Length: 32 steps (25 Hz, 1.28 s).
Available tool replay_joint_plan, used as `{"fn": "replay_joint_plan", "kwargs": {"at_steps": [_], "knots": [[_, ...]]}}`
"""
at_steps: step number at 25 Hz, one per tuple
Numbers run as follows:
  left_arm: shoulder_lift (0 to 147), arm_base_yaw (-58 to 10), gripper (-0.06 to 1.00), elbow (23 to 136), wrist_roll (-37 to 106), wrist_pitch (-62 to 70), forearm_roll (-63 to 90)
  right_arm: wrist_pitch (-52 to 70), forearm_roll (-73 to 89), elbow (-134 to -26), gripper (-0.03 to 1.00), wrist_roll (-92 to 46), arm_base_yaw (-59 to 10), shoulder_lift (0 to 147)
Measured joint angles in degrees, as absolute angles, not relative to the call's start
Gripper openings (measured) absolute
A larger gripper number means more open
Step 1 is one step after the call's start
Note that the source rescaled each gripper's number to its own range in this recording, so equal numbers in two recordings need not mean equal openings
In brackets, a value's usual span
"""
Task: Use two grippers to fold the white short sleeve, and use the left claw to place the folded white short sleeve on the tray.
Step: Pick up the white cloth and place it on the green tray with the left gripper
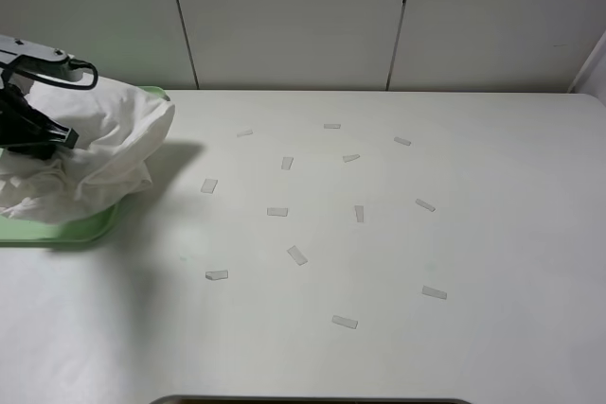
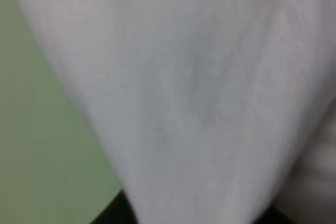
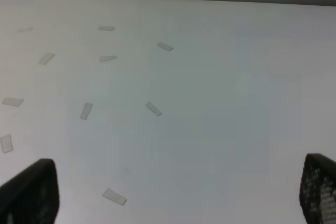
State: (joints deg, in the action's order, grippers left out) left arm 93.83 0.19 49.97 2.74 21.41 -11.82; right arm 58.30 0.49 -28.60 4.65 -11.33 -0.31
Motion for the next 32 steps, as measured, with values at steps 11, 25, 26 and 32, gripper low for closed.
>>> {"fn": "replay_joint_plan", "kwargs": {"at_steps": [11,25,26,32], "knots": [[94.9,4.7,0.21,50.0,5.8,13.7,-12.0,58.3,0.5,-28.6,1.0,4.7,-11.3,-0.3],[96.5,6.6,0.21,50.0,7.1,10.6,-13.4,58.3,0.5,-28.6,1.0,4.7,-11.3,-0.3],[96.5,6.6,0.21,50.0,7.1,10.3,-13.4,58.3,0.5,-28.6,1.0,4.7,-11.3,-0.3],[96.5,6.6,0.21,50.0,7.1,10.0,-13.4,58.3,0.6,-28.6,1.0,4.7,-11.3,-0.3]]}}
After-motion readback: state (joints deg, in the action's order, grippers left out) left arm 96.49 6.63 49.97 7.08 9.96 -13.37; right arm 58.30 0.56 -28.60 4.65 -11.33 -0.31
